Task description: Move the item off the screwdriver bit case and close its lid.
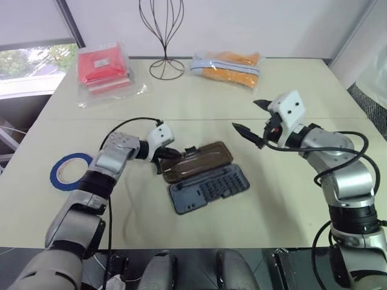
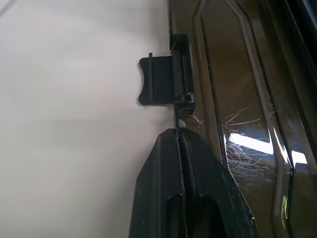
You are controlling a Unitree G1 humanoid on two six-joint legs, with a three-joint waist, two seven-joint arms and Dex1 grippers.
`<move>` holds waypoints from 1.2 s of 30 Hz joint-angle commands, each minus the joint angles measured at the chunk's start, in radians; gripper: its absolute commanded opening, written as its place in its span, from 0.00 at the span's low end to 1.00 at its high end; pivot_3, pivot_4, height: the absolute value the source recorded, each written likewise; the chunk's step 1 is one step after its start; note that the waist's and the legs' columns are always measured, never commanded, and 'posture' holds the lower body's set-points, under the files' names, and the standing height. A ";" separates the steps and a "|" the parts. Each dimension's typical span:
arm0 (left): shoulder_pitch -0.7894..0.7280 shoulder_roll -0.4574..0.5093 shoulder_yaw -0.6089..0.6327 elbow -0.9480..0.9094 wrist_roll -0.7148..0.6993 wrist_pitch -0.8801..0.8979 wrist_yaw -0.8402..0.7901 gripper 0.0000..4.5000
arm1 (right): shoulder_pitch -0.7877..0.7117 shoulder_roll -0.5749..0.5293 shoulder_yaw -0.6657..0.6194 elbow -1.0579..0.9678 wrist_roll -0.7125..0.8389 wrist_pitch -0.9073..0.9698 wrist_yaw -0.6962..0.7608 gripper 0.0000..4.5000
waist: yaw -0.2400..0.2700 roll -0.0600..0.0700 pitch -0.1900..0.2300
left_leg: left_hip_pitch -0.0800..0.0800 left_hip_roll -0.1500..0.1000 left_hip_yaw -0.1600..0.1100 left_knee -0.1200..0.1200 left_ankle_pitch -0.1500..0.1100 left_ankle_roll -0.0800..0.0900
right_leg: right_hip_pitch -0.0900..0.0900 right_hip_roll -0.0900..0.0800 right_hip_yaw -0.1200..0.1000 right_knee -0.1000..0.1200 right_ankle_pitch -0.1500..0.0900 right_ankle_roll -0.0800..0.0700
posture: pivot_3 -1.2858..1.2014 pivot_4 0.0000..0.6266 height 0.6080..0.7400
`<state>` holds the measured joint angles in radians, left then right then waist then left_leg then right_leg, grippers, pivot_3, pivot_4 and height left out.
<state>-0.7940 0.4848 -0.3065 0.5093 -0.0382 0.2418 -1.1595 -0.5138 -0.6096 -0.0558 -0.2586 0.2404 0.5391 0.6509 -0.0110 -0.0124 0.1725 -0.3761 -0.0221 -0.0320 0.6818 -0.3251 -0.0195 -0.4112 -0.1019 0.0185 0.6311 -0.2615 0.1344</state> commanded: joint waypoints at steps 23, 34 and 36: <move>-0.036 -0.071 -0.029 0.117 0.065 -0.204 -0.105 0.01 | -0.024 -0.024 -0.017 -0.020 0.000 -0.031 0.004 1.00 | 0.003 0.000 0.000 | 0.000 0.000 0.000 0.001 -0.001 0.001 | 0.002 0.000 -0.001 0.000 0.000 0.000 | 0.52 0.24 1.00; -0.027 -0.104 0.025 0.095 0.028 -0.152 -0.066 0.42 | -0.022 -0.023 -0.012 -0.018 -0.002 -0.031 0.006 1.00 | 0.001 0.000 0.000 | 0.000 -0.001 0.000 0.002 -0.001 0.001 | 0.002 0.000 -0.001 0.000 0.000 0.000 | 0.52 0.24 1.00; -0.024 -0.109 0.040 0.077 0.013 -0.142 -0.061 0.67 | -0.021 -0.021 -0.011 -0.019 -0.001 -0.031 0.006 1.00 | -0.001 0.000 0.000 | 0.000 0.000 0.000 0.001 -0.001 0.001 | 0.001 0.000 -0.001 0.000 0.000 0.000 | 0.52 0.24 1.00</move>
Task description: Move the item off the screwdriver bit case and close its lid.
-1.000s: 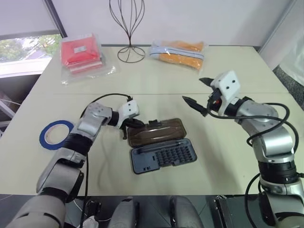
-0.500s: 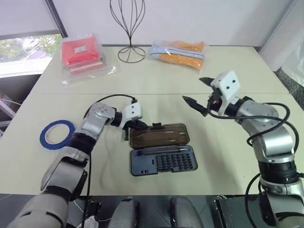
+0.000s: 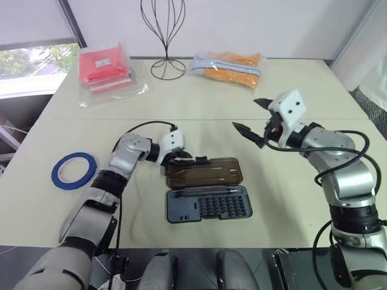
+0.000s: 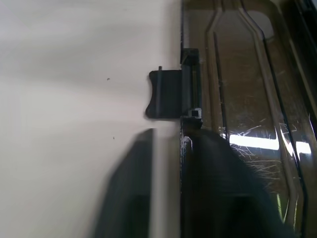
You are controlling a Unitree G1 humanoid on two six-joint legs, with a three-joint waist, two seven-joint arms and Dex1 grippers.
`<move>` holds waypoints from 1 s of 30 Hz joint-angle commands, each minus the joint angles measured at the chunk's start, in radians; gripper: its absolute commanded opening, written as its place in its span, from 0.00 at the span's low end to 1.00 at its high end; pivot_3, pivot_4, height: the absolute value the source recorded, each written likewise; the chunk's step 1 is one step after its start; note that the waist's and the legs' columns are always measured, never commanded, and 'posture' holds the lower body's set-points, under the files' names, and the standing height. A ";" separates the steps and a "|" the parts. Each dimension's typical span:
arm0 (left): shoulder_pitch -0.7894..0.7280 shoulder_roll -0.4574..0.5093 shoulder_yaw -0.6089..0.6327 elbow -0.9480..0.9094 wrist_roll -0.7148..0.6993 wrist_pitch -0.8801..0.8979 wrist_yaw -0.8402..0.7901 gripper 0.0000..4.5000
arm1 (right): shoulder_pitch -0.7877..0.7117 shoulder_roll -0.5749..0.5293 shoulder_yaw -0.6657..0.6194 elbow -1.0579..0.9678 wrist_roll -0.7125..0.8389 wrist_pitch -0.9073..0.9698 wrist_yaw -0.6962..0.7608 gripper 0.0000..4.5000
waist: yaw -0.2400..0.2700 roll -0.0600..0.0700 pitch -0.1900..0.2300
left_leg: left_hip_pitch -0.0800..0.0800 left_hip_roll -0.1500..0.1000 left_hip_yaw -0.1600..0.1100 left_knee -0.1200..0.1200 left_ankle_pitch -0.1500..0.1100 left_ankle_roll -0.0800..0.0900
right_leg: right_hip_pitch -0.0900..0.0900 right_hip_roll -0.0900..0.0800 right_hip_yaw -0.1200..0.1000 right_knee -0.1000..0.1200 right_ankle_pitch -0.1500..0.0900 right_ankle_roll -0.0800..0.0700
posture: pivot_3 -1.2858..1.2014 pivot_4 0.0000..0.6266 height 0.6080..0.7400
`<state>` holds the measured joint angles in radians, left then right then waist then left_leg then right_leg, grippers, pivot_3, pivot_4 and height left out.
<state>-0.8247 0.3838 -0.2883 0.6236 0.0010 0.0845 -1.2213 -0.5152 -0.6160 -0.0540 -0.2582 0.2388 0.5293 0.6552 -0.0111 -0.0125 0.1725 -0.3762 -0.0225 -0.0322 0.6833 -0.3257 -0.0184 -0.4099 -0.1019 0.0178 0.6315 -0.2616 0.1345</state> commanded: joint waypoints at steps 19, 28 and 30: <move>0.186 0.151 0.158 -0.708 -0.365 0.575 0.009 0.57 | -0.005 -0.011 -0.004 -0.027 0.007 -0.011 0.006 1.00 | -0.005 0.000 0.000 | 0.000 0.001 -0.001 0.000 0.000 0.000 | -0.002 0.000 0.001 0.001 0.000 0.000 | 0.52 0.24 1.00; 0.307 0.222 0.096 -0.874 -0.447 0.623 -0.031 0.01 | 0.002 -0.022 0.019 -0.016 -0.004 -0.019 0.035 1.00 | -0.003 0.000 0.000 | 0.000 0.001 -0.001 0.000 0.000 0.000 | -0.002 0.000 0.001 0.000 0.000 0.000 | 0.52 0.24 1.00; 0.328 0.237 0.083 -0.892 -0.449 0.621 -0.030 0.01 | 0.005 -0.026 0.023 -0.012 -0.006 -0.021 0.041 1.00 | -0.003 0.000 0.000 | 0.000 0.001 -0.001 0.000 0.000 0.000 | -0.002 0.000 0.001 0.000 0.000 0.000 | 0.52 0.24 1.00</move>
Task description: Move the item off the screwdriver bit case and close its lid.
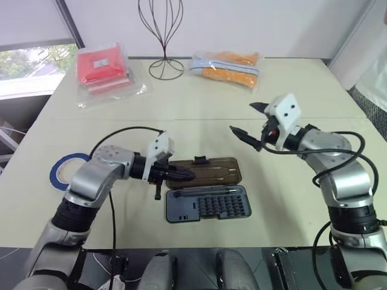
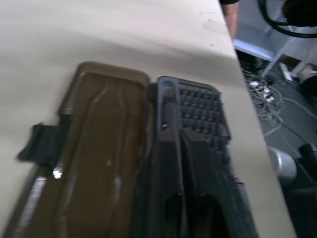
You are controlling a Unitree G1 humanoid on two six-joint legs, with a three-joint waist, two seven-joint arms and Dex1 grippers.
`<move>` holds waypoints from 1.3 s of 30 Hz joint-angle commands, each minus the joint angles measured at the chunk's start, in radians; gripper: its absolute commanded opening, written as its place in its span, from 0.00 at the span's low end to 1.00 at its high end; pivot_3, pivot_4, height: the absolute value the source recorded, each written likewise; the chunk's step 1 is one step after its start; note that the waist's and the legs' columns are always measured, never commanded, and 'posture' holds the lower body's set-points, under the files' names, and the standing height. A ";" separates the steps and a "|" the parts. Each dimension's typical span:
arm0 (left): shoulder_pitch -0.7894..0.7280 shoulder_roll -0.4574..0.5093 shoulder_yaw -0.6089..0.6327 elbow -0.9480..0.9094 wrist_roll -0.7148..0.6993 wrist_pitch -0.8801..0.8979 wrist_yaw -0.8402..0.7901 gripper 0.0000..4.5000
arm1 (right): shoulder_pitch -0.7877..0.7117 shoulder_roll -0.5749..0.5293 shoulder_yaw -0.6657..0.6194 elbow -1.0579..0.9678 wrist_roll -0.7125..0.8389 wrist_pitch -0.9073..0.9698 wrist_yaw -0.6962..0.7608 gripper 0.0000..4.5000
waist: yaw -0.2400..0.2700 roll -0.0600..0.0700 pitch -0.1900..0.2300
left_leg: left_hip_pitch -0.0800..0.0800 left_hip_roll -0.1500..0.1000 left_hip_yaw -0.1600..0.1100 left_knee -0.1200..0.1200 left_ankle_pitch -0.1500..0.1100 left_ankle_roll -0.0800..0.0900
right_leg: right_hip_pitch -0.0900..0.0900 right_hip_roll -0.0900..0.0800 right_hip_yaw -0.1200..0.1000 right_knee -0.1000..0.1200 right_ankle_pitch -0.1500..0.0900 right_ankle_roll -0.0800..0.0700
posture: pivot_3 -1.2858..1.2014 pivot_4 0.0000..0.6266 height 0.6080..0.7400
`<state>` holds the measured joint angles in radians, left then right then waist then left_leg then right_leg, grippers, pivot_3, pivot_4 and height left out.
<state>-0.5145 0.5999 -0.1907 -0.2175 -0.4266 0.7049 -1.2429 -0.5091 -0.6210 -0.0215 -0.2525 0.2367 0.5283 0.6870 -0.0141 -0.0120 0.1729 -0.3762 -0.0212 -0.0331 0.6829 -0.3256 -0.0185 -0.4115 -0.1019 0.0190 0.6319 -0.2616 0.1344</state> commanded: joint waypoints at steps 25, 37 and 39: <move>0.282 0.080 -0.121 -0.016 0.108 -0.190 0.109 0.01 | -0.089 -0.149 0.172 0.267 -0.105 -0.282 0.347 1.00 | 0.000 0.002 0.000 | 0.002 0.000 0.001 -0.001 0.000 0.000 | 0.003 0.000 0.000 -0.001 0.000 0.000 | 0.52 0.24 1.00; 0.274 0.068 -0.097 -0.009 0.096 -0.177 0.150 0.01 | -0.251 0.000 0.239 0.585 -0.139 -0.327 0.408 1.00 | -0.002 0.002 0.000 | 0.003 0.001 0.001 0.000 0.000 0.000 | 0.003 0.000 0.000 -0.001 0.000 0.000 | 0.52 0.24 1.00; 0.281 0.074 -0.091 -0.014 0.093 -0.174 0.151 0.01 | -0.279 0.032 0.254 0.645 -0.153 -0.340 0.417 1.00 | -0.003 0.002 0.000 | 0.003 0.001 0.001 0.000 0.000 0.000 | 0.003 0.000 0.000 0.000 0.000 0.000 | 0.52 0.24 1.00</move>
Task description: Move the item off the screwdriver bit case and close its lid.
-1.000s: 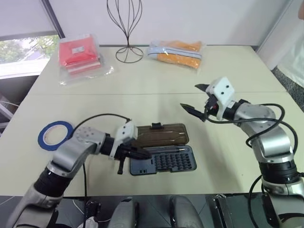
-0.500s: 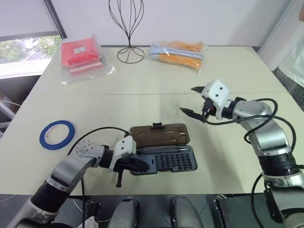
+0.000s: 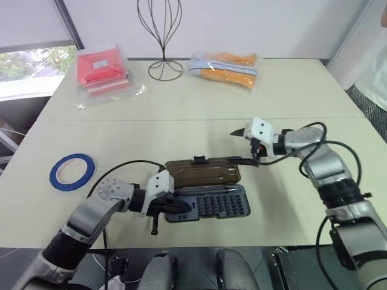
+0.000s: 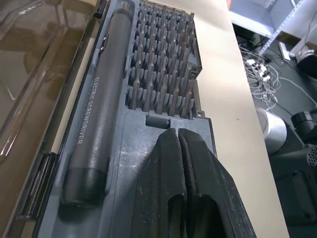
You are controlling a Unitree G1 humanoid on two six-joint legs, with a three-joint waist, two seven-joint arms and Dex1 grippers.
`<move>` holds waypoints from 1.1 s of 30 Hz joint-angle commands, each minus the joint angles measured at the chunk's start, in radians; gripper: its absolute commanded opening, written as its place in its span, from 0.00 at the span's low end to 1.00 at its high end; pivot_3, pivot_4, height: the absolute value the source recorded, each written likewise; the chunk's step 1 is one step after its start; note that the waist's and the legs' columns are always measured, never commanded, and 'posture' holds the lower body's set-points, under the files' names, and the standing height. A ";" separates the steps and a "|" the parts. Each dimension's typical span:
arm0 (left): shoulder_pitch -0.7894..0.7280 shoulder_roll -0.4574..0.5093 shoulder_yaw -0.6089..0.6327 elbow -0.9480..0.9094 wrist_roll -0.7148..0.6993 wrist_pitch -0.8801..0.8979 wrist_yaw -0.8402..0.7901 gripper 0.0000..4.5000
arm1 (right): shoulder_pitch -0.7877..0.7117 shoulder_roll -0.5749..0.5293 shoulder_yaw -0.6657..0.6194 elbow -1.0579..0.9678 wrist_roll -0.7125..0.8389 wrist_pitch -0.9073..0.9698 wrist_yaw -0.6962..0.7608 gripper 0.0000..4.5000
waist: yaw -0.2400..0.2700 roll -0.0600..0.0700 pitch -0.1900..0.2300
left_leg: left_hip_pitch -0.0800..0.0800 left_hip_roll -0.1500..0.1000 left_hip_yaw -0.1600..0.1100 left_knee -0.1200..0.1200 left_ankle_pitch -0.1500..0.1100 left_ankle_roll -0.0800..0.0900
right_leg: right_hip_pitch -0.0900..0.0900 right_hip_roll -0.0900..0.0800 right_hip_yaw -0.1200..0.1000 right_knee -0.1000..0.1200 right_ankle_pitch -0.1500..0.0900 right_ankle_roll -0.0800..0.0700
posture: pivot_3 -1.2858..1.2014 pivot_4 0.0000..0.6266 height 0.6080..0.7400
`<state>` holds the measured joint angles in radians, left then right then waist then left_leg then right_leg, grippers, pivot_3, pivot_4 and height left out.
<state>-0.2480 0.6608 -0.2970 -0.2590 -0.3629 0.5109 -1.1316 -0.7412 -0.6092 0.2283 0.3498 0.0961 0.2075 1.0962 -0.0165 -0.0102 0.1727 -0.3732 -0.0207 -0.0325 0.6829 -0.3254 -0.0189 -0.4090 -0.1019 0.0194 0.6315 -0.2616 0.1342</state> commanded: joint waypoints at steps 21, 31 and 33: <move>0.026 0.021 0.040 0.015 0.021 0.031 0.080 0.00 | -0.125 0.141 0.047 0.375 -0.127 -0.182 0.036 0.82 | -0.004 0.001 0.000 | 0.000 0.000 0.000 0.000 0.001 -0.001 | 0.000 0.000 0.000 0.000 0.000 0.000 | 0.52 0.24 1.00; 0.039 0.035 0.071 0.006 0.005 0.049 0.095 0.00 | -0.115 0.147 0.070 0.385 -0.155 -0.204 0.089 0.01 | -0.012 0.000 -0.001 | 0.004 0.002 -0.001 0.000 0.001 -0.002 | 0.002 0.001 0.000 0.001 0.000 0.000 | 0.52 0.24 1.00; 0.041 0.035 0.076 0.002 -0.001 0.057 0.101 0.00 | -0.117 0.152 0.078 0.388 -0.162 -0.210 0.101 0.01 | -0.019 0.001 -0.002 | 0.004 0.001 -0.001 0.000 0.001 -0.002 | 0.002 0.001 0.000 0.001 0.000 0.000 | 0.52 0.24 1.00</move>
<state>-0.2278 0.6862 -0.2139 -0.2585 -0.3756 0.5416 -1.0398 -0.8552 -0.4662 0.2957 0.7194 -0.0391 -0.0066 1.2150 -0.0355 -0.0089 0.1704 -0.3696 -0.0192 -0.0334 0.6823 -0.3245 -0.0205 -0.4069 -0.1006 0.0195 0.6328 -0.2615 0.1339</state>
